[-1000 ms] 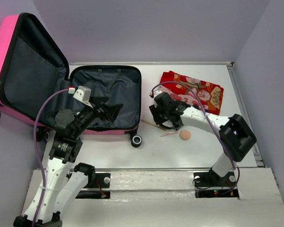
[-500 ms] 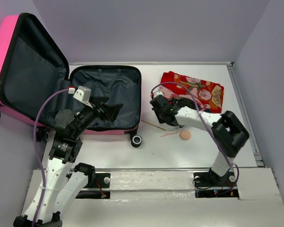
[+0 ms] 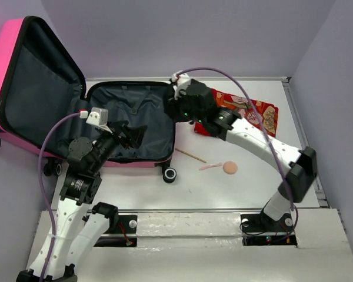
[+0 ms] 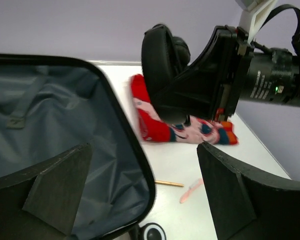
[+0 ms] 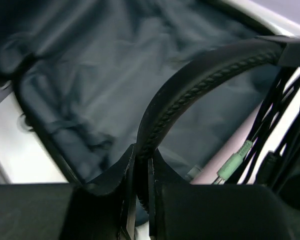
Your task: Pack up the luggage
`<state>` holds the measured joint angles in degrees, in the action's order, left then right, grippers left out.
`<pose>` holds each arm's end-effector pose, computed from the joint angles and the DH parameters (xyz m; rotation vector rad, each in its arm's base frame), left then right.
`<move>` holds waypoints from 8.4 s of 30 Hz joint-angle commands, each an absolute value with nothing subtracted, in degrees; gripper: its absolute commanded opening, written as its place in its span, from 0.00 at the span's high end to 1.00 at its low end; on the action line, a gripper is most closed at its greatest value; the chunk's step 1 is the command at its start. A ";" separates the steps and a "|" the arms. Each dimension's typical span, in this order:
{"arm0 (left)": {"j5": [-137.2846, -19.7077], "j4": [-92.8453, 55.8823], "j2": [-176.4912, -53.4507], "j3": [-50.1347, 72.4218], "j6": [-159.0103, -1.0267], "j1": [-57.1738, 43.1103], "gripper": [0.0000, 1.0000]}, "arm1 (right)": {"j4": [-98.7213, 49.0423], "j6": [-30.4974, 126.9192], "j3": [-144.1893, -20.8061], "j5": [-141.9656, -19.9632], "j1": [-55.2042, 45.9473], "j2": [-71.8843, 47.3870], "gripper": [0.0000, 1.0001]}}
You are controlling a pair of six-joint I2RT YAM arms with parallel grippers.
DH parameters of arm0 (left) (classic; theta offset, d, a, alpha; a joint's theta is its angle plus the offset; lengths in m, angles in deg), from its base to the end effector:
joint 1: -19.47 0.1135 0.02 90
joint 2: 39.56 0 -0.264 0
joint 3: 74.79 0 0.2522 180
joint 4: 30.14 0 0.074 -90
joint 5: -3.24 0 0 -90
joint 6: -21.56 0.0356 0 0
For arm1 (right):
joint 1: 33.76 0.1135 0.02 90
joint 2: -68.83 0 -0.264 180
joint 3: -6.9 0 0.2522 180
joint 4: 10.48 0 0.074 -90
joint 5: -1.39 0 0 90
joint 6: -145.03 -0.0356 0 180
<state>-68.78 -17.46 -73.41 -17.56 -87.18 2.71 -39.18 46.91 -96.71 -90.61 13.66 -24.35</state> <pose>0.1292 -0.0504 0.3807 0.2443 1.4117 -0.7297 0.2626 0.2839 0.3884 -0.6289 1.8339 0.6230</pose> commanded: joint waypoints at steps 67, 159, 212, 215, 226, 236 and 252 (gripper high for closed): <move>-84.38 -12.86 -70.59 -15.94 -88.74 3.30 0.01 | -34.35 42.99 -65.14 -98.36 7.73 -23.65 0.93; -82.71 -13.57 -70.33 -16.20 -88.65 2.77 0.02 | -47.54 25.49 -61.71 -114.18 11.33 -16.88 0.93; -83.33 -13.39 -66.99 -15.76 -88.21 -0.92 0.02 | -45.61 18.10 -59.75 -103.93 3.67 -3.57 0.93; -83.50 -13.48 -67.34 -15.94 -88.21 -0.66 0.02 | -41.31 21.70 -73.18 -100.57 10.78 -11.89 0.93; -83.51 -13.30 -66.99 -15.85 -88.04 -0.66 0.01 | -37.96 24.63 -87.78 -94.93 5.73 -24.89 0.04; -84.47 -13.21 -66.20 -15.67 -88.39 -2.50 0.01 | -34.79 19.08 -59.69 -105.04 -38.47 -10.70 0.00; -82.71 -14.36 -67.16 -16.55 -88.21 -3.82 0.01 | -32.68 23.56 -67.59 -83.60 -50.54 -35.40 0.08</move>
